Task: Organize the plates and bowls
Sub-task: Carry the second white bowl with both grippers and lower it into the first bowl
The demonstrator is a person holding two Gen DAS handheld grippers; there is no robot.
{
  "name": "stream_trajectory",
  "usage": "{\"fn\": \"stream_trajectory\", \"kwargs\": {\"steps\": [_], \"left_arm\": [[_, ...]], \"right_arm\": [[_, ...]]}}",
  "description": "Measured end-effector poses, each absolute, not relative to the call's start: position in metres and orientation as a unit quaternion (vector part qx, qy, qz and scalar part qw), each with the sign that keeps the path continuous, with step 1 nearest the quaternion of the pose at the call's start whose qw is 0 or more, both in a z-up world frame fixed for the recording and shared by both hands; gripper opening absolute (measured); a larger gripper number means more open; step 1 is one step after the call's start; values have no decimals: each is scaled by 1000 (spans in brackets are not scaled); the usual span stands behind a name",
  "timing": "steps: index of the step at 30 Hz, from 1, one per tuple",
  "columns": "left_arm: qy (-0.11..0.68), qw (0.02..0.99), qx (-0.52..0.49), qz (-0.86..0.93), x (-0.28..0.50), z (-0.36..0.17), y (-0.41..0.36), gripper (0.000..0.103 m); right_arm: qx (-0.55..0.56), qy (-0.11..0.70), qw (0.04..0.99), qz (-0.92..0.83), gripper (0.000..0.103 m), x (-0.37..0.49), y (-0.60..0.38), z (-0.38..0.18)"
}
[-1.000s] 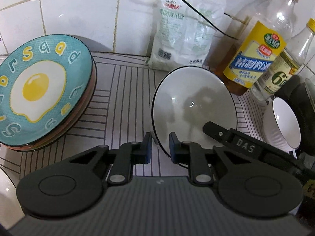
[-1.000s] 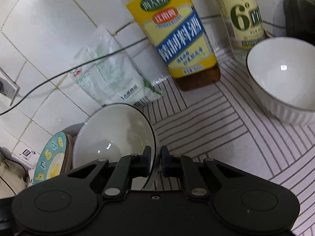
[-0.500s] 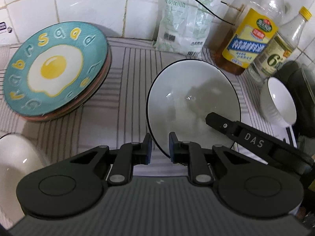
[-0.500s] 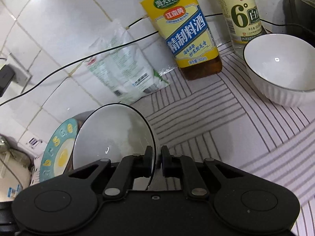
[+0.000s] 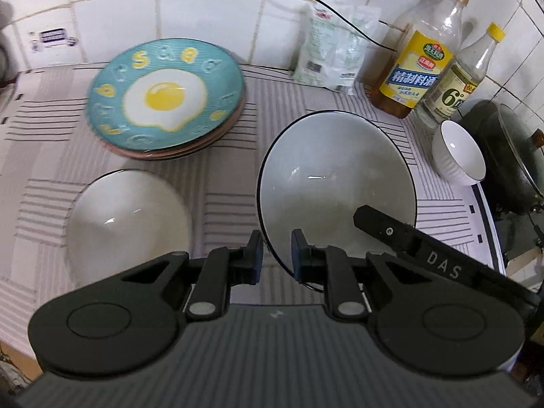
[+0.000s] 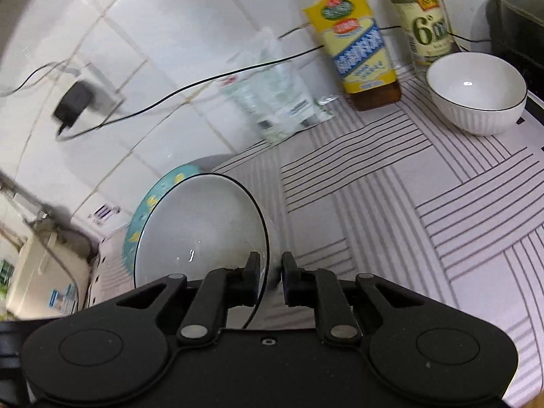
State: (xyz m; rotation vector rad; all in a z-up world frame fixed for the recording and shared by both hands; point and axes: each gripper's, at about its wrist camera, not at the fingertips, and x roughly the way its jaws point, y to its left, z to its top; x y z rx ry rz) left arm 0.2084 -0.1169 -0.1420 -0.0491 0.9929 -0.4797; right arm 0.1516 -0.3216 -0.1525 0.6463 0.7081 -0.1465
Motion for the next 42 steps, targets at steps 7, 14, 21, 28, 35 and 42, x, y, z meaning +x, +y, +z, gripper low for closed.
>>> {"fn": "stream_trajectory", "kwargs": {"steps": [7, 14, 21, 28, 35, 42], "left_arm": [[481, 852, -19, -205, 187, -137, -77, 16], [486, 855, -28, -179, 181, -135, -44, 16], [488, 856, -71, -156, 183, -146, -7, 16], [505, 851, -49, -134, 199, -167, -1, 16], [521, 843, -50, -125, 213, -172, 4, 17], [547, 829, -29, -116, 231, -179, 2, 19]], "right_arm": [[277, 342, 897, -45, 17, 140, -276, -136], [254, 348, 902, -14, 18, 140, -245, -126], [229, 343, 911, 18, 18, 145, -213, -127], [218, 350, 911, 22, 17, 158, -193, -150], [155, 360, 920, 33, 17, 177, -179, -150], [45, 351, 934, 42, 17, 193, -153, -153]]}}
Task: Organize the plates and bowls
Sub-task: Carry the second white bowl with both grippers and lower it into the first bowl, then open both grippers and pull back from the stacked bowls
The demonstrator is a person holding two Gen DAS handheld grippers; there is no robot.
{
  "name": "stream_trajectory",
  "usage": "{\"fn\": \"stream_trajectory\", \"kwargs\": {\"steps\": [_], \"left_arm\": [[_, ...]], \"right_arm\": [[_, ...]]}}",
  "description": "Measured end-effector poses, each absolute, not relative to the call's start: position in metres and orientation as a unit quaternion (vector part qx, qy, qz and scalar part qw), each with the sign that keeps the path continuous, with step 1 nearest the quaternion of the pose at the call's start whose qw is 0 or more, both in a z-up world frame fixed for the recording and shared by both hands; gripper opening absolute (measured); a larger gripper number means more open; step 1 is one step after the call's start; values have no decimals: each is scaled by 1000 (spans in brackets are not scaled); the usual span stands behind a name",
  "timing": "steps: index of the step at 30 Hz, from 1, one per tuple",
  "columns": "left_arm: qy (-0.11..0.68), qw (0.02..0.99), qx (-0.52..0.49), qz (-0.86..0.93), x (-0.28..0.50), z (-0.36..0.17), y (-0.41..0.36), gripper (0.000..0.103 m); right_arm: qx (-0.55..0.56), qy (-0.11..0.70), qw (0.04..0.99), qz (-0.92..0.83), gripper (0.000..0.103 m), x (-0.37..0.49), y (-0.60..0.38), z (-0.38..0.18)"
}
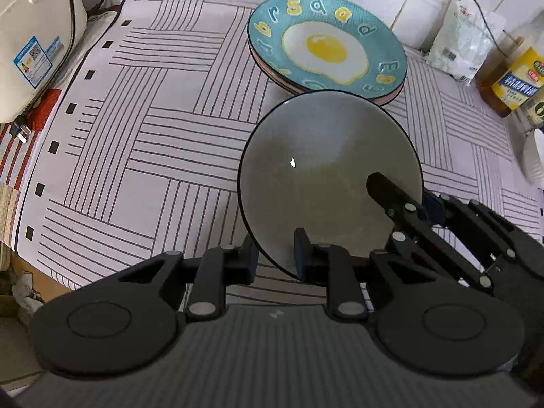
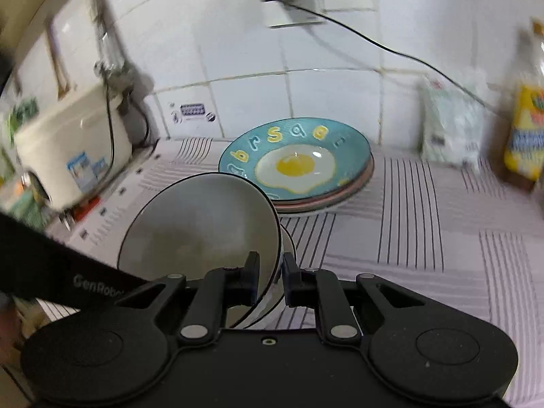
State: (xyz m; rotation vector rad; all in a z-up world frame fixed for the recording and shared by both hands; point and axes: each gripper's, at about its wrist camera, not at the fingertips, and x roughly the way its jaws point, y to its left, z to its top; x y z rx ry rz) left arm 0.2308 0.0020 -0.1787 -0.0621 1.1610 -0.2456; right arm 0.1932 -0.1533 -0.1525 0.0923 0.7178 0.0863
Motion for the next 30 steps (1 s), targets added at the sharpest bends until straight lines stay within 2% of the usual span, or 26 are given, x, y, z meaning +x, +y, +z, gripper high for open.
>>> {"fn": "stream_trajectory", "kwargs": {"steps": [8, 17, 21, 24, 27, 29, 30], "left_arm": [[552, 825, -44, -116, 238, -184, 5, 19], [556, 821, -60, -114, 241, -194, 9, 18], [550, 825, -61, -115, 242, -193, 9, 19], [542, 831, -51, -114, 239, -189, 6, 20], [529, 841, -29, -107, 232, -181, 2, 30], [524, 846, -12, -102, 228, -175, -2, 42], [520, 848, -6, -102, 226, -171, -3, 42]], "right_arm": [[12, 348, 936, 48, 18, 197, -150, -155], [-79, 311, 946, 41, 20, 189, -132, -156], [-151, 286, 946, 25, 23, 184, -118, -161], [-152, 283, 946, 26, 26, 183, -119, -163], [-115, 287, 950, 37, 25, 182, -131, -159], [-77, 287, 954, 46, 26, 178, -142, -153], [-60, 287, 955, 49, 29, 175, -148, -151]]}}
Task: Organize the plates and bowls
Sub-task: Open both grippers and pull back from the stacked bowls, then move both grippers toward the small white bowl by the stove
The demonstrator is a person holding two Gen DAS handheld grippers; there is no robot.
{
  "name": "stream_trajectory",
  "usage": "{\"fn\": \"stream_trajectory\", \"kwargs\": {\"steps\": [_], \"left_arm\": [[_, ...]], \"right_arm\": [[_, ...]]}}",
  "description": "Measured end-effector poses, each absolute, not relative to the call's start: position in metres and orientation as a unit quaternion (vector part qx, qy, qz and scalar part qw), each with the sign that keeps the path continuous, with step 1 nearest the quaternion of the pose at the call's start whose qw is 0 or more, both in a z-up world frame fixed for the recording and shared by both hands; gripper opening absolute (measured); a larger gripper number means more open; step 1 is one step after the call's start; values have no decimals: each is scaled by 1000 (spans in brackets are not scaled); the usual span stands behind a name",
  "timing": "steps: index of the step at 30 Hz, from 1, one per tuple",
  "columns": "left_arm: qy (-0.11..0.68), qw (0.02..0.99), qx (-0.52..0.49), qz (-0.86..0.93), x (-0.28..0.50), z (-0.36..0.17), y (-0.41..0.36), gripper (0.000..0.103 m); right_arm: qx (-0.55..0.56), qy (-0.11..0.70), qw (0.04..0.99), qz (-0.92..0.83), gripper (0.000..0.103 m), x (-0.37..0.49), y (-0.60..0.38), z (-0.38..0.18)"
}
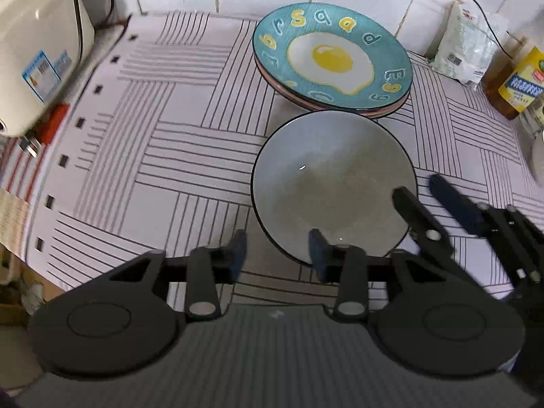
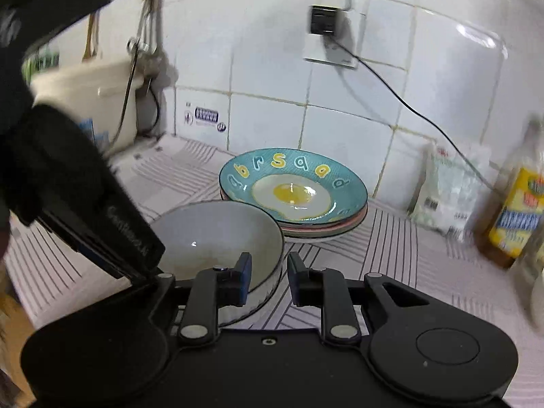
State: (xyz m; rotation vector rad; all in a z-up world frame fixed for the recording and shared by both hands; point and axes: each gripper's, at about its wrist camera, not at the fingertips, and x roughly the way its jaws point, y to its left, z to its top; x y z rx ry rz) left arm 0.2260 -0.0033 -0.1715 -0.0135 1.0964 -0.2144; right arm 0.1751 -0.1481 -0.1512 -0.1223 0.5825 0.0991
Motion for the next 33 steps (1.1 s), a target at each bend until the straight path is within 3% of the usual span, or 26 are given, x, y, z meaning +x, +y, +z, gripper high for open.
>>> {"fn": "stream_trajectory", "kwargs": {"steps": [3, 26, 32, 33], "left_arm": [[510, 854, 2, -106, 219, -162, -7, 46], [458, 861, 30, -217, 176, -123, -88, 52], [447, 855, 43, -260, 174, -121, -122, 53], [442, 855, 44, -268, 174, -120, -129, 53]], "right_arm": [[-20, 279, 959, 51, 38, 163, -168, -144], [15, 283, 953, -106, 41, 84, -298, -111], [21, 282, 949, -139, 57, 69, -328, -108], [25, 283, 948, -143, 63, 68, -333, -108]]}}
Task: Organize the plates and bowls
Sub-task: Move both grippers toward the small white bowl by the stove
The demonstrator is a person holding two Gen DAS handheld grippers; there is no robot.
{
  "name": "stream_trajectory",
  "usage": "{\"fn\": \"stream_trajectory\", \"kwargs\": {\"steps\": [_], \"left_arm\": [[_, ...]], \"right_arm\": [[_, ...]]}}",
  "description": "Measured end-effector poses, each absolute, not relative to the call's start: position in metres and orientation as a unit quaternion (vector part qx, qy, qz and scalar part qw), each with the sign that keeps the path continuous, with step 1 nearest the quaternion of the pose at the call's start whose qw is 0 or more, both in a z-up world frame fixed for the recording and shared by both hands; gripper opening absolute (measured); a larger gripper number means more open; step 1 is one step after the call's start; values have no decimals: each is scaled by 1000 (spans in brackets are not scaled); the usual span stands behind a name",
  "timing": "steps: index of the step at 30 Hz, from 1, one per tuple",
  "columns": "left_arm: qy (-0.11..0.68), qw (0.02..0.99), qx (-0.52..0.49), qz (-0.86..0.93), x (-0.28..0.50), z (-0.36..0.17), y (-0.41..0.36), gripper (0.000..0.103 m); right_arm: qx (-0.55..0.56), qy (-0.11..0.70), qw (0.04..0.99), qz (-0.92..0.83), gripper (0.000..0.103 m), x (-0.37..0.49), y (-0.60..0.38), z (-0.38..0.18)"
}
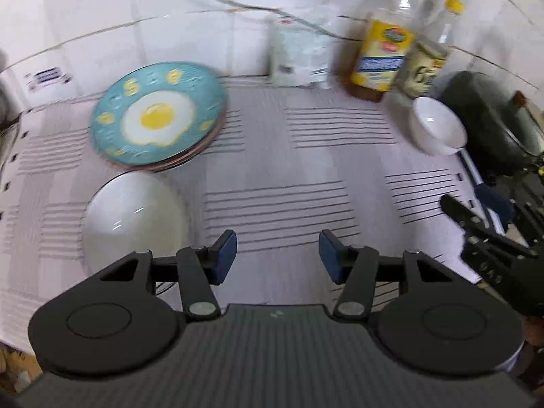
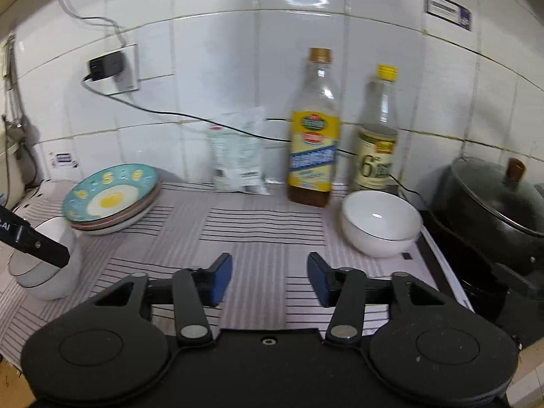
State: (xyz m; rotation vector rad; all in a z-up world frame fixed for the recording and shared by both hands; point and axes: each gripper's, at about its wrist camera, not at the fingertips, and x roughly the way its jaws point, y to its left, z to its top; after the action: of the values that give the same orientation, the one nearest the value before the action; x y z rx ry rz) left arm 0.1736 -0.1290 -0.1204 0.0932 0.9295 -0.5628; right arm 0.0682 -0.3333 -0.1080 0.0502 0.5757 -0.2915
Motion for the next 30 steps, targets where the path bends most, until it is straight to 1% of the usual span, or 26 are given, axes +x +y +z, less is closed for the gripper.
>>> {"fn": "stream_trajectory", "kwargs": {"steps": [4, 8, 9, 10, 11, 13, 18, 21, 24, 26, 30], "left_arm": [[424, 854, 60, -295, 173, -115, -157, 54], [413, 851, 69, -318, 179, -110, -186, 55], [406, 850, 67, -330, 182, -109, -193, 56], [403, 848, 62, -337, 186, -108, -198, 58], [402, 849, 59, -337, 189, -109, -202, 59], [397, 852, 49, -337, 197, -109, -211, 60], [402, 850, 29, -339, 214, -114, -232, 63], [408, 845, 26, -346, 222, -120, -252, 65], [415, 837, 20, -355, 228, -126, -273, 69], [416, 834, 16, -362, 232, -130, -286, 71], [402, 834, 9, -378, 238, -141, -311, 72]], "right_arm": [[23, 289, 945, -154, 68, 67, -349, -111], [12, 292, 943, -158, 69, 70, -364, -120], [9, 291, 943, -159, 71, 71, -366, -122], [6, 290, 943, -161, 75, 73, -370, -125], [1, 288, 943, -164, 77, 75, -373, -128], [-14, 287, 941, -178, 87, 79, -380, -135], [-28, 279, 941, -191, 90, 90, -399, -152], [-15, 282, 942, -183, 90, 97, -410, -159], [5, 280, 942, -185, 94, 103, -419, -165], [12, 280, 940, -193, 94, 107, -426, -170], [38, 276, 935, -219, 95, 117, -440, -179]]}}
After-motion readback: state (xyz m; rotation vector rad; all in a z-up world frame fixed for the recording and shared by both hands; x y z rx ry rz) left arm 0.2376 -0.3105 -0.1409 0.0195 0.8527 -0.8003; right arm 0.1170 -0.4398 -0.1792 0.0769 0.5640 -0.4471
